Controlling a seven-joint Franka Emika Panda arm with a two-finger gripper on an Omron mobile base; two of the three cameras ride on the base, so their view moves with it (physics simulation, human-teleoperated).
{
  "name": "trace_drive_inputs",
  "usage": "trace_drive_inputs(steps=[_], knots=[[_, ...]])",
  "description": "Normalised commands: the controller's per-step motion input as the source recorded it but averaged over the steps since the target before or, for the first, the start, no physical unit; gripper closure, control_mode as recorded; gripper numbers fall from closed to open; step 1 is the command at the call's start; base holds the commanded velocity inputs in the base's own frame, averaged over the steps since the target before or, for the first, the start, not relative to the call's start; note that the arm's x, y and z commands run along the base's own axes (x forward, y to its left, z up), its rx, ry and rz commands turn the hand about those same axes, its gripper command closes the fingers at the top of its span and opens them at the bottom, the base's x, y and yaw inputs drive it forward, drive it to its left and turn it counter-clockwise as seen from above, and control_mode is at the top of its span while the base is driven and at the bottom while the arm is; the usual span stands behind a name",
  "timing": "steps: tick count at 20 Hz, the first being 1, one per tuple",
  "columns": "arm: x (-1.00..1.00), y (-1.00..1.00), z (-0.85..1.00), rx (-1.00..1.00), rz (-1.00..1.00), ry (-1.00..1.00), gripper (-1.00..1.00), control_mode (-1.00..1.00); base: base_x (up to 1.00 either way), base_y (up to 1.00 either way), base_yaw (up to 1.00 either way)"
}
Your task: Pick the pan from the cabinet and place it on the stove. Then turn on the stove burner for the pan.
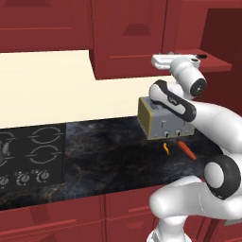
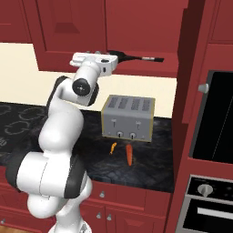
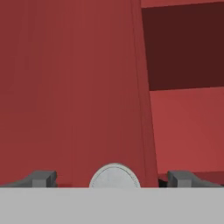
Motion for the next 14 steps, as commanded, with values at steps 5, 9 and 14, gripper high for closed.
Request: trace_drive_inputs(steps=[5,9,14], knots=[[0.09,0.00,0.00,0.01,0.04,-0.01,-1.00,-1.00,0.00,0.00,0.00],[0.11,0.06,0.00,0.00,0.05,0.00,1.00,-1.00,0.00,0.00,0.00],[0.01,0.12,0.00,0.00,0.03,-0.02,1.00,-1.00,0.00,0.00,0.00]])
